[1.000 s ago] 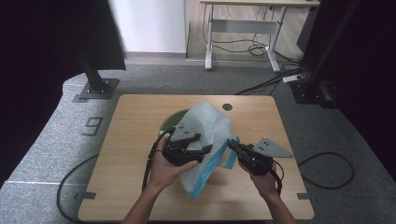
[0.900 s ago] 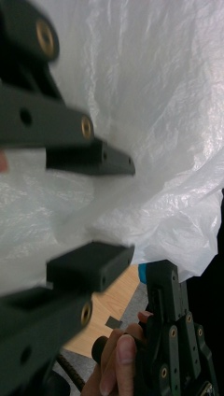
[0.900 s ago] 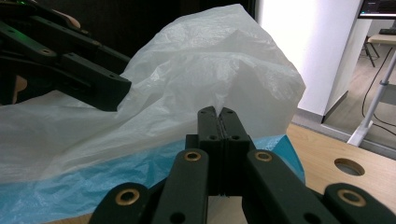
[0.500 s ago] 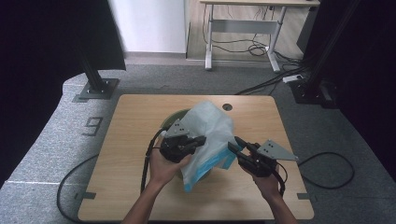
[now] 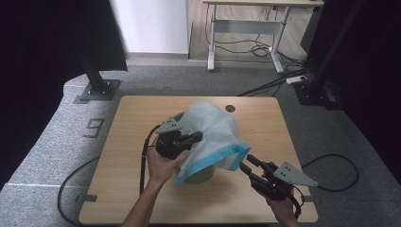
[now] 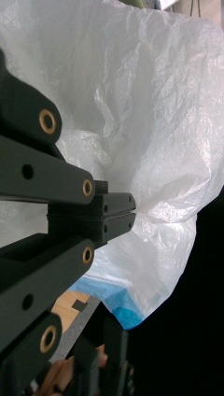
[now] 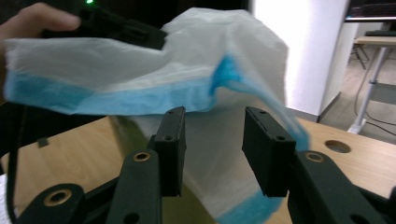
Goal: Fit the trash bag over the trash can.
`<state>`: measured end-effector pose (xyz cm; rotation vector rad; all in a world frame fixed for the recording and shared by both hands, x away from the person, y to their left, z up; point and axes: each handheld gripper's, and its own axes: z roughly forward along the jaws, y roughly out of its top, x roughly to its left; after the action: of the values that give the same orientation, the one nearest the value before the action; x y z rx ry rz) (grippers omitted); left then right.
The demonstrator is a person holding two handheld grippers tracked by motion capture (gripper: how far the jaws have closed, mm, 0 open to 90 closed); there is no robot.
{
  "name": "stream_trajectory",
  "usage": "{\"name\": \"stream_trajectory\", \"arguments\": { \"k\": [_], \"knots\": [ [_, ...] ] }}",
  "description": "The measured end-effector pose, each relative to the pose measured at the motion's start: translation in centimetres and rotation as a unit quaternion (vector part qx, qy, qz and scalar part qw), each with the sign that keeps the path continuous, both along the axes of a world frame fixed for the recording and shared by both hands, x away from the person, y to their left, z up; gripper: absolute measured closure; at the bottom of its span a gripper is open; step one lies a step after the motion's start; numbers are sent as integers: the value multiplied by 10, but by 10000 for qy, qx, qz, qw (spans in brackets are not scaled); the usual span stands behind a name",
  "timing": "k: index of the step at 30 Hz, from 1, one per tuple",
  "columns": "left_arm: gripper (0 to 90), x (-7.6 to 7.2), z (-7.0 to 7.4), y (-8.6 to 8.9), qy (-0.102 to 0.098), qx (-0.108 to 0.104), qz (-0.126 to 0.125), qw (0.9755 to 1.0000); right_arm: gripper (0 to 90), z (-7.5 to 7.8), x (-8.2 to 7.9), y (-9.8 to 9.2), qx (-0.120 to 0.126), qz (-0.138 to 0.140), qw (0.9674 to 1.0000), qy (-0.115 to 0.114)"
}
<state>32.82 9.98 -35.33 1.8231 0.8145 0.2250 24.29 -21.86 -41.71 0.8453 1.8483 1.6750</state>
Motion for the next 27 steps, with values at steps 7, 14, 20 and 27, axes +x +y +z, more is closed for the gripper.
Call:
{"name": "stream_trajectory", "arguments": {
  "k": [7, 14, 20, 27],
  "knots": [
    [900, -2, 1, 0, -19, 13, -8, 10000, 629, -4, 10, 12, -93, 136, 9998, 86],
    [899, 0, 0, 6, 49, -24, 10, 10000, 698, -2, 26, 13, 60, 136, 9998, 117],
    [899, 1, 0, 10, 95, -128, 11, 9999, 804, 0, 31, 16, 104, 176, 9998, 75],
    [899, 3, -1, 15, 150, -208, -2, 9997, 888, -1, 36, 15, 176, 305, 9994, -2]
  ]
}}
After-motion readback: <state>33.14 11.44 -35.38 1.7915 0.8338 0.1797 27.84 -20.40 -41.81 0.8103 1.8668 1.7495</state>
